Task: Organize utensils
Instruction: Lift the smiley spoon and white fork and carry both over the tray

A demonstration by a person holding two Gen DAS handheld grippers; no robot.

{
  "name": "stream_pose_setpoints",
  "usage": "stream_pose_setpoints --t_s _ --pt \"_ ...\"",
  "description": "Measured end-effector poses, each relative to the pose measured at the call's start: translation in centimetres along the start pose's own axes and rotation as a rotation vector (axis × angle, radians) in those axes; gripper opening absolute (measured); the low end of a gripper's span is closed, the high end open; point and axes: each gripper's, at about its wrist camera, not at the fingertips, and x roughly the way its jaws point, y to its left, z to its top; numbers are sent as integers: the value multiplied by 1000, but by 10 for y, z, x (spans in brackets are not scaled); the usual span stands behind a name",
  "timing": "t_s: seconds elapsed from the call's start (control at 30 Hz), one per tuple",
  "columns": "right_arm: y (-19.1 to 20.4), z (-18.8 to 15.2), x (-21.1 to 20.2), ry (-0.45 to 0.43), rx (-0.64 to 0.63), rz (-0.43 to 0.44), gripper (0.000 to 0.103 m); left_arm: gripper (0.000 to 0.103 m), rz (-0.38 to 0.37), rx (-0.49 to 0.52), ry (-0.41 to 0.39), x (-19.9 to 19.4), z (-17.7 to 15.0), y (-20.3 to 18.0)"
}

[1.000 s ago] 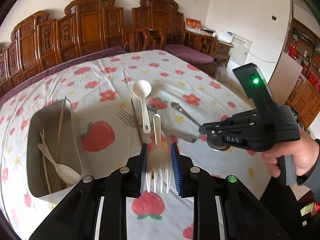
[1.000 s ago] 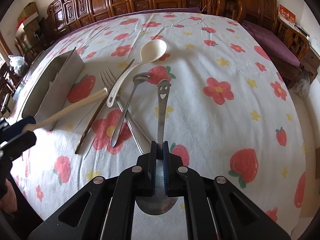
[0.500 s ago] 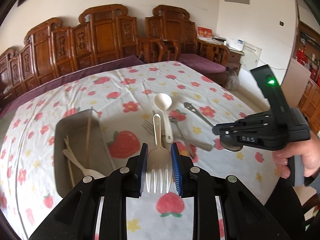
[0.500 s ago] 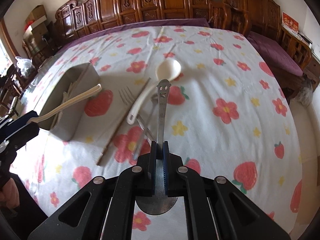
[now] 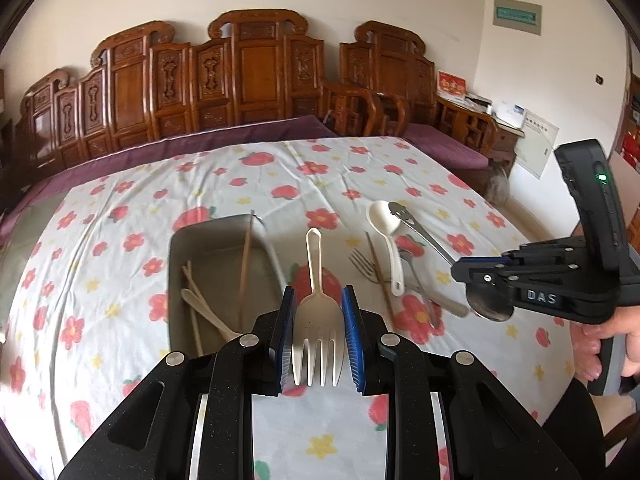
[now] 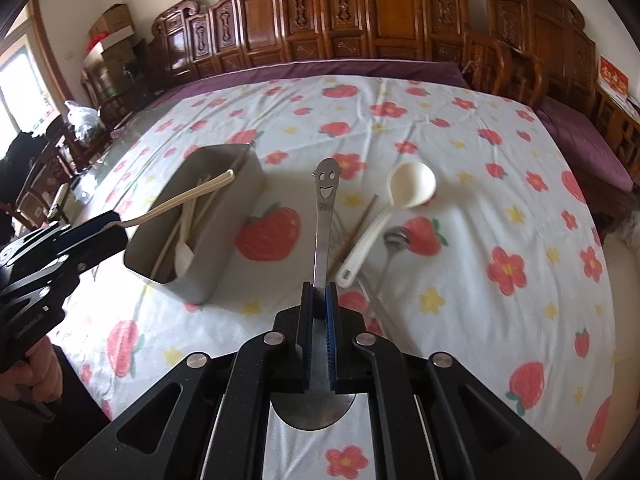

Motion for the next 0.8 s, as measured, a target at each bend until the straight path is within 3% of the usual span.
stream_pose_setpoints --t_s 0.5,0.8 --pt "41 29 17 -11 -37 76 7 22 96 -96 4 13 5 56" --pt "67 45 34 -3 -53 115 7 22 138 -151 49 38 -3 83"
